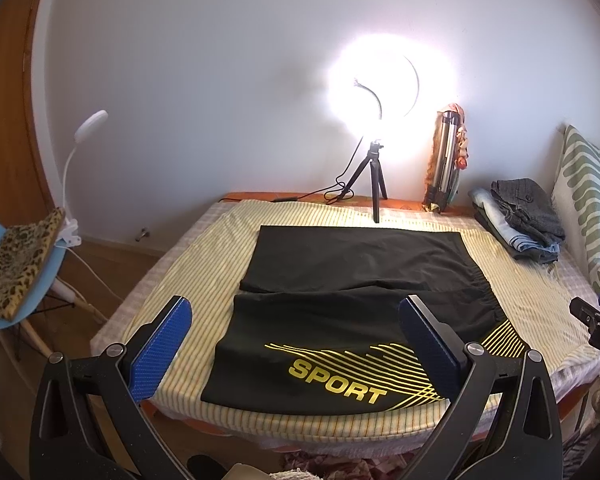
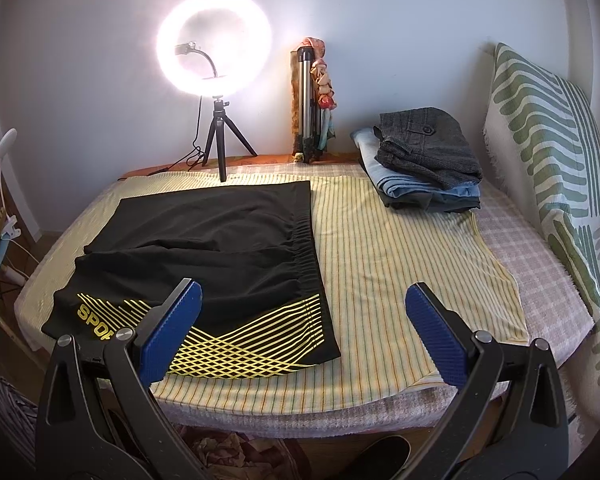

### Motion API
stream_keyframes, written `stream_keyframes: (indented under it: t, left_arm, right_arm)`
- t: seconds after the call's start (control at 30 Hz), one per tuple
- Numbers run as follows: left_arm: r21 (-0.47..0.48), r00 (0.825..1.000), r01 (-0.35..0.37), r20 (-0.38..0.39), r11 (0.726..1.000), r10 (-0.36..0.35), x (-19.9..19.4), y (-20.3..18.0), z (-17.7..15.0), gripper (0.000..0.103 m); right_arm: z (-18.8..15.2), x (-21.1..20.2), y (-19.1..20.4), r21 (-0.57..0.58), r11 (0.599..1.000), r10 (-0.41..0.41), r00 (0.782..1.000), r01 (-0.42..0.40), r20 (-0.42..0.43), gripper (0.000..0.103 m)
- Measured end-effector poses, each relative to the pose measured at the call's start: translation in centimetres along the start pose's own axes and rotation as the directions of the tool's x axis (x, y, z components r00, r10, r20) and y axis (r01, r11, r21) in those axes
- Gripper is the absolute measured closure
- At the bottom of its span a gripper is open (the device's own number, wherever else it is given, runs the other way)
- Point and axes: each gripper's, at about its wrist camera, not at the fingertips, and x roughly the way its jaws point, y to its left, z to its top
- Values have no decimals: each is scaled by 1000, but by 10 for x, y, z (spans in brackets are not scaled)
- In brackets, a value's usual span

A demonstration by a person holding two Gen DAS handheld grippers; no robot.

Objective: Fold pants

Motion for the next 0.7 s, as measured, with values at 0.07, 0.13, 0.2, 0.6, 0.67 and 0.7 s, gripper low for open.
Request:
stream_keyframes:
  t: [0.07,0.13,0.2,0.6,0.67,0.7]
  left_arm:
    - [0,1000,1,-1,1000,-1,0,0,1,0]
    - [1,1000,1,-1,1000,-1,0,-1,1,0]
    - [2,1000,3,2,1000,-3,0,-1,1,0]
    - [0,1000,8,5,1000,-8,-2,-2,0,0]
    - [2,1000,12,4,1000,-12,-2,-1,0,0]
    - [2,1000,11,4,1000,-11,-2,-1,0,0]
  right_arm:
    - [0,0,0,1,1000,2,1000,-2,0,0]
    - [0,0,0,1,1000,0,1000,0,1,0]
    - [0,0,0,1,1000,3,1000,-3,1,0]
    - [1,-1,-1,1,1000,6,1000,-6,-1,0]
    - [1,-1,0,0,1000,7,1000,-7,-1,0]
    - [1,-1,1,1,1000,8,1000,-8,0,0]
